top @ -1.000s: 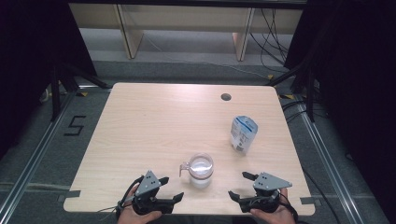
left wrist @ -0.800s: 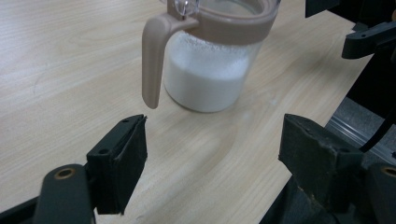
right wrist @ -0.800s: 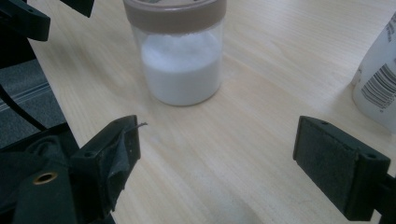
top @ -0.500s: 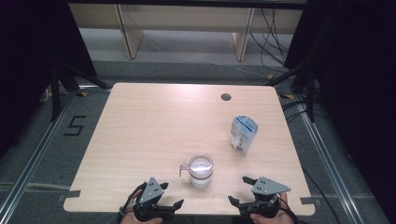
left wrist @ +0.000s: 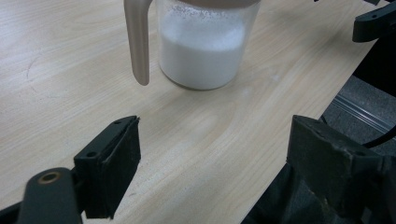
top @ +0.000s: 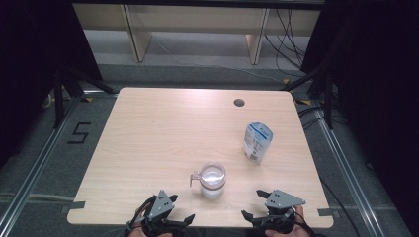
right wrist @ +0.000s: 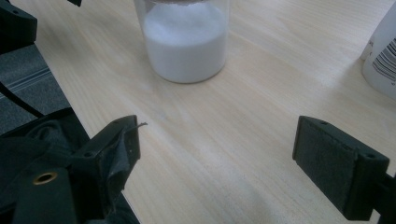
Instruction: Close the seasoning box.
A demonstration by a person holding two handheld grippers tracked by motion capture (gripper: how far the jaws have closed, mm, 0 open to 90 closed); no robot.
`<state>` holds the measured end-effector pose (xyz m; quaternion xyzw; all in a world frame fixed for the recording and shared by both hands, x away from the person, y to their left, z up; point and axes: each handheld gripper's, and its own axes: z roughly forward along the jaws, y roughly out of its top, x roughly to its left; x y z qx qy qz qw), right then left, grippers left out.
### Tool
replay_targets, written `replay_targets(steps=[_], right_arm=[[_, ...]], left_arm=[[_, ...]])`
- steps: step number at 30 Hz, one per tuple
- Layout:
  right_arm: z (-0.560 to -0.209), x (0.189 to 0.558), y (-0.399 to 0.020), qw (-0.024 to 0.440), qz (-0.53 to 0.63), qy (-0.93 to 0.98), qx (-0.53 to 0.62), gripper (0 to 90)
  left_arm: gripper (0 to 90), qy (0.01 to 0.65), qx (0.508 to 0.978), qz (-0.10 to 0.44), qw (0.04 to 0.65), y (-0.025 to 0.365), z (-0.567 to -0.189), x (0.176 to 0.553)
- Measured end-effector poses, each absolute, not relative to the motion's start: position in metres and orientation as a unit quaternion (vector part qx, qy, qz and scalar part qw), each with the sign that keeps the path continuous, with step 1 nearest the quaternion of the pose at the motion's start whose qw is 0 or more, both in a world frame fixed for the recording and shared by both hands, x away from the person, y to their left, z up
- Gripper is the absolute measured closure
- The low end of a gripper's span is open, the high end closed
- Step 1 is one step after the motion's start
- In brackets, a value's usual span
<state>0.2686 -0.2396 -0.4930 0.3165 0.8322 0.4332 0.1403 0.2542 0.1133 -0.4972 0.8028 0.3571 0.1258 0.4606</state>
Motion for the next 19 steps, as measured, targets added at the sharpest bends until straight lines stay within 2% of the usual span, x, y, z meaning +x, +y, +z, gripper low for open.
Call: replay_targets(steps=[19], right_arm=[[-0.4936, 0.2698, -0.2405, 0.152, 0.432, 0.831, 0.315, 15.6]], left_arm=[[17.1, 0.364, 0.802, 0.124, 0.458, 0.1132, -0.4978, 0.2547]])
